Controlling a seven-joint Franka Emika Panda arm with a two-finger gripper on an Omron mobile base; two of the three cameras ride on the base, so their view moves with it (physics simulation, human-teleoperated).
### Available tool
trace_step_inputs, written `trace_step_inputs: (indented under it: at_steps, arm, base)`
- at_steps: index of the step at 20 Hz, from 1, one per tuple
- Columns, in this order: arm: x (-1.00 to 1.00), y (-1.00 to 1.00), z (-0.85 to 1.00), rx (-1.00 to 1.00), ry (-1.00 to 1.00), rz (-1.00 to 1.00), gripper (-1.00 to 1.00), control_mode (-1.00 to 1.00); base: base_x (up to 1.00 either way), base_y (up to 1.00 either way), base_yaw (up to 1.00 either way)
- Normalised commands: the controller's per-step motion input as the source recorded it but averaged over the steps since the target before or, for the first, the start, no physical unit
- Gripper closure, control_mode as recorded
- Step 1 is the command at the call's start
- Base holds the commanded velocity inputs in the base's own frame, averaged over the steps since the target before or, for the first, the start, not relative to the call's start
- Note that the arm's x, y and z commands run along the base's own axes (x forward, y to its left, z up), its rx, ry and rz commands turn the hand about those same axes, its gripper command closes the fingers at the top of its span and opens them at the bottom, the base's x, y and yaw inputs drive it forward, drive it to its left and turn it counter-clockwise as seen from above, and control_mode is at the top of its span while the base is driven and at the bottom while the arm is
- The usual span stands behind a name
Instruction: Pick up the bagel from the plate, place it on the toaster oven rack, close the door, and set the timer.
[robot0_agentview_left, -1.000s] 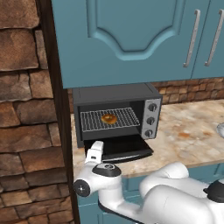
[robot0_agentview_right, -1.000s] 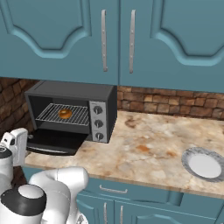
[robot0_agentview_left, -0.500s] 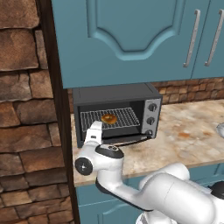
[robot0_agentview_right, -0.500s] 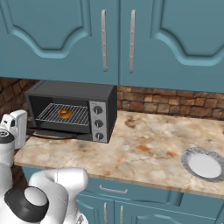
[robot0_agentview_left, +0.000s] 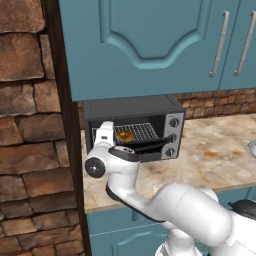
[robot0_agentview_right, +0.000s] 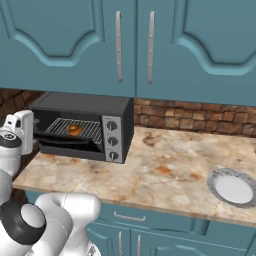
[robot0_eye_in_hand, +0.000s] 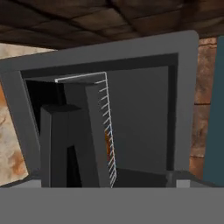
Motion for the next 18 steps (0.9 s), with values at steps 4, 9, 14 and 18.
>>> trace_step_inputs:
  at_steps: [4, 9, 14, 18]
  arm:
    - [0.52, 0.01, 0.09, -0.05, 0.0, 0.02, -1.0, -1.0]
    - [0.57, 0.03, 0.05, -0.06, 0.0, 0.02, -1.0, -1.0]
    - [0.53, 0.06, 0.0, -0.08, 0.0, 0.03, -1.0, -1.0]
    - [0.45, 0.09, 0.0, -0.1, 0.0, 0.03, -1.0, -1.0]
  base:
    - [0.0, 0.0, 0.0]
    - [0.0, 0.0, 0.0]
    - [0.0, 0.0, 0.0]
    - [0.0, 0.0, 0.0]
